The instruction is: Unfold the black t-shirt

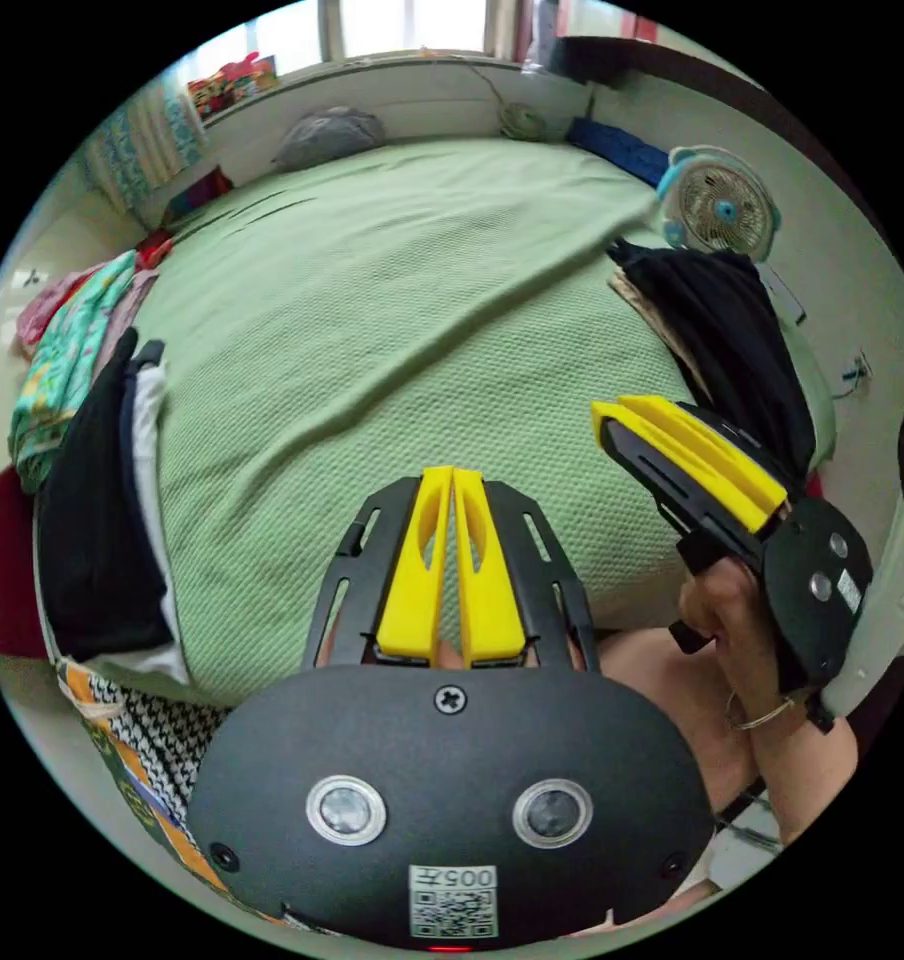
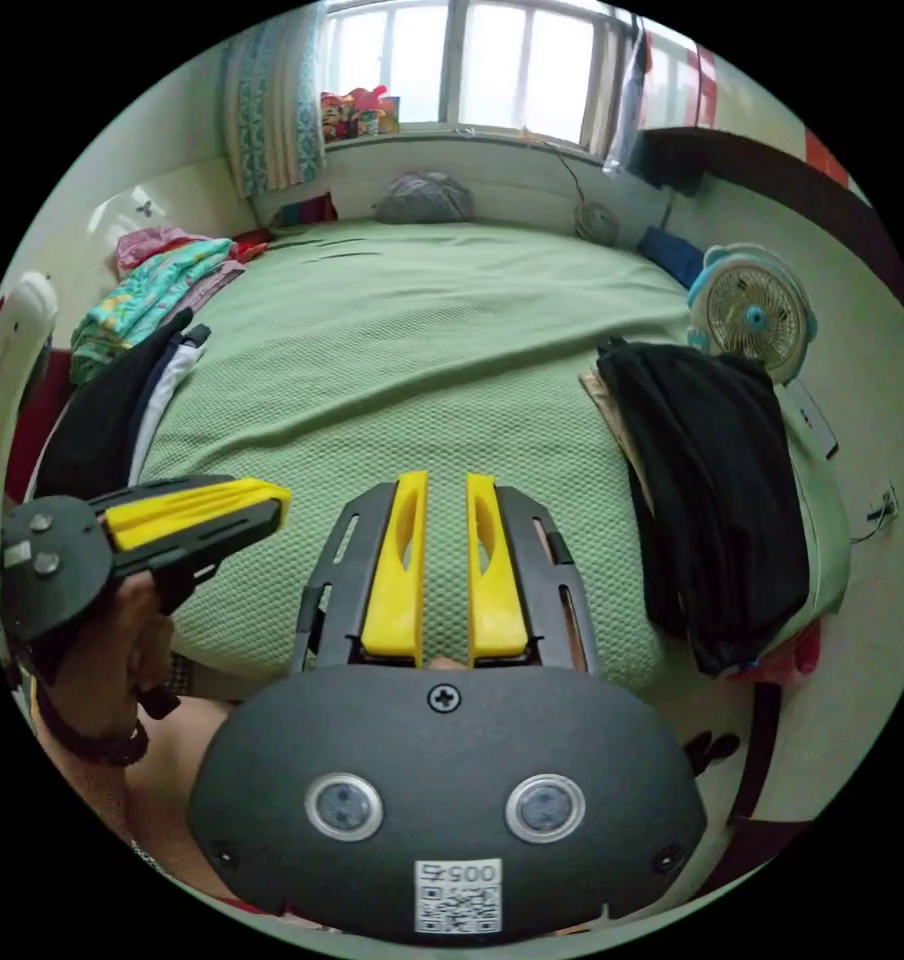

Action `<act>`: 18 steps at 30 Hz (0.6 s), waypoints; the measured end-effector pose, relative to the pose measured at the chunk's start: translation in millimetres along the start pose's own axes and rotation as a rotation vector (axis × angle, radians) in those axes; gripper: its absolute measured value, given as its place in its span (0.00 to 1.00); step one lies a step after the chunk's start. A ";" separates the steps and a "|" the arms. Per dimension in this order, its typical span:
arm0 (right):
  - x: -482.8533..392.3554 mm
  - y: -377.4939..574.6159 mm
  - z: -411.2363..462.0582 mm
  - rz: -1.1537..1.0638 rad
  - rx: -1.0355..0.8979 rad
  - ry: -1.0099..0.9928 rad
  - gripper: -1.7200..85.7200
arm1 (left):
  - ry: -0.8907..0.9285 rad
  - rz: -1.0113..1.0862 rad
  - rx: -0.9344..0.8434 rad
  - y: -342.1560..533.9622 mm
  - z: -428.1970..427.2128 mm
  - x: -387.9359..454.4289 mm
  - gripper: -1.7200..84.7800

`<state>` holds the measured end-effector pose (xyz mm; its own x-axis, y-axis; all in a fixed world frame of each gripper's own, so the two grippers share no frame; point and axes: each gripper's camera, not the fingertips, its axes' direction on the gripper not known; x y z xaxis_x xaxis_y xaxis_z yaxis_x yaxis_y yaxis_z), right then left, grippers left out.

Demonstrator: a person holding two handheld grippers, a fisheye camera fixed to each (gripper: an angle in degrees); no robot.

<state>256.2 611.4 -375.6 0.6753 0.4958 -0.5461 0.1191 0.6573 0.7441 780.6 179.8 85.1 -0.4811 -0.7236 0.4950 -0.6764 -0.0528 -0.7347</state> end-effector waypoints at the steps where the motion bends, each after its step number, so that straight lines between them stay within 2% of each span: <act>1: 13.6 2.3 4.0 0.018 -0.013 0.008 0.05 | 0.005 0.007 -0.016 -2.2 8.4 5.4 0.01; 2: 20.1 3.4 5.9 0.031 -0.022 0.014 0.05 | 0.044 0.016 -0.047 -8.3 20.4 16.0 0.01; 4: 43.5 6.5 11.7 0.092 -0.057 0.008 0.06 | 0.095 0.063 0.007 -14.4 26.5 34.0 0.01; 7: 62.2 11.2 12.8 0.120 -0.058 0.016 0.06 | 0.016 0.165 0.051 -22.4 40.3 66.0 0.01; 9: 70.3 15.2 11.9 0.114 -0.059 0.042 0.07 | -0.012 0.225 0.017 -26.8 64.4 85.1 0.01; 13: 90.5 29.2 2.6 0.098 -0.030 0.100 0.07 | 0.029 0.243 -0.039 -34.0 102.1 97.9 0.01; 18: 117.0 42.9 -8.3 0.102 0.015 0.128 0.07 | 0.078 0.228 -0.002 -41.9 135.5 108.7 0.01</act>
<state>334.3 702.4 -410.8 0.5861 0.6285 -0.5113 0.0661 0.5919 0.8033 832.2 10.1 106.8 -0.6633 -0.6611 0.3506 -0.5463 0.1076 -0.8307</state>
